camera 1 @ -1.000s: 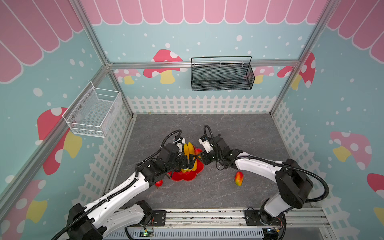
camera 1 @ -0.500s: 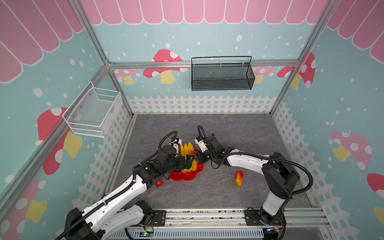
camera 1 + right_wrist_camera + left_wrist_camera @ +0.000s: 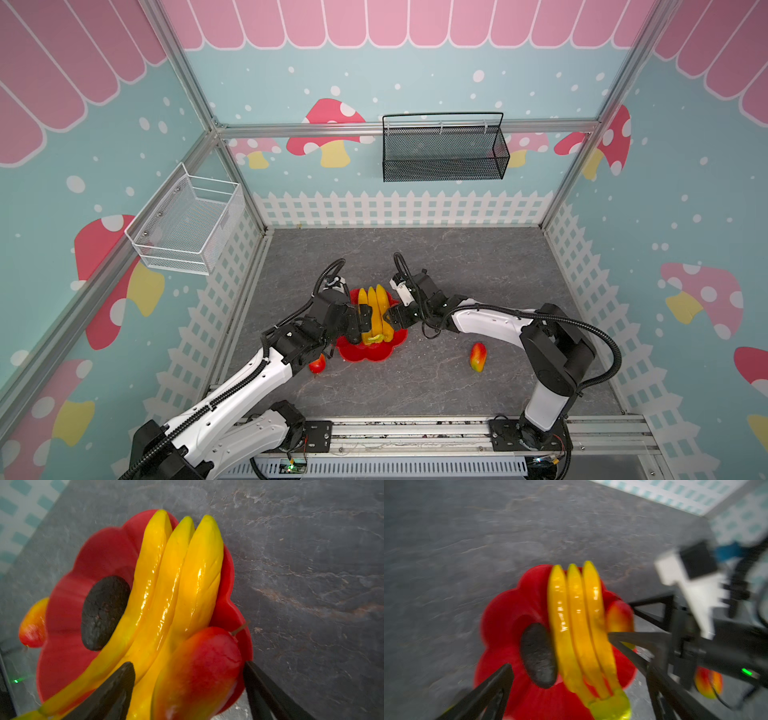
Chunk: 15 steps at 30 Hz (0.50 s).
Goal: Place and organize the fake fruits in the fruit bowl
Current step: 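Grasp a mango with the right gripper and set it in the bowl beside the bananas, then grasp the mango nearest the left gripper and place it in the bowl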
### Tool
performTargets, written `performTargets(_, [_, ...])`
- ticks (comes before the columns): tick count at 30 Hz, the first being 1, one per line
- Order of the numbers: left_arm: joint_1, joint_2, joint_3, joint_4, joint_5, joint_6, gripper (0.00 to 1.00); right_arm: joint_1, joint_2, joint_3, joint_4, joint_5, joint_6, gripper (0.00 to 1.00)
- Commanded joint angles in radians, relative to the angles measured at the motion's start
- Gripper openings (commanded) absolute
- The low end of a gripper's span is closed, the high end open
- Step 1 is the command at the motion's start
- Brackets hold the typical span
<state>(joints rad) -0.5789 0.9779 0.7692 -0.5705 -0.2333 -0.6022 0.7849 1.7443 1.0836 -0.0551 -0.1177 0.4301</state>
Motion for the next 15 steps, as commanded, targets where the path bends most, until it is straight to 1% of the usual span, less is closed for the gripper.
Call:
performTargets(1, [0.028, -0.013, 0.013, -0.260, -0.236, -0.196, 0.99, 0.025, -0.107, 0.000, -0.020, 0.083, -0.031, 0.93])
performTargets(2, [0.030, -0.020, 0.000, -0.302, -0.270, -0.242, 0.99, 0.032, -0.127, -0.002, -0.032, 0.095, -0.042, 0.94])
performTargets(3, [0.030, -0.029, -0.014, -0.333, -0.281, -0.279, 0.99, 0.039, -0.145, -0.002, -0.041, 0.099, -0.054, 0.95])
performTargets(6, [0.029, -0.068, -0.082, -0.378, -0.243, -0.389, 0.95, 0.079, -0.197, -0.014, -0.068, 0.103, -0.092, 0.96])
performTargets(7, [0.028, -0.078, -0.107, -0.395, -0.227, -0.430, 0.94, 0.095, -0.217, -0.028, -0.068, 0.085, -0.104, 0.96])
performTargets(9, [0.022, -0.100, -0.151, -0.427, -0.208, -0.495, 0.92, 0.123, -0.261, -0.067, -0.063, 0.028, -0.119, 0.97])
performTargets(11, [0.019, -0.126, -0.193, -0.440, -0.193, -0.531, 0.90, 0.147, -0.311, -0.126, -0.038, -0.050, -0.121, 0.97])
performTargets(13, [0.023, -0.134, -0.218, -0.429, -0.200, -0.540, 0.90, 0.165, -0.360, -0.189, -0.006, -0.124, -0.109, 0.97])
performTargets(15, [0.037, -0.119, -0.231, -0.398, -0.182, -0.522, 0.90, 0.178, -0.405, -0.248, 0.018, -0.176, -0.090, 0.97])
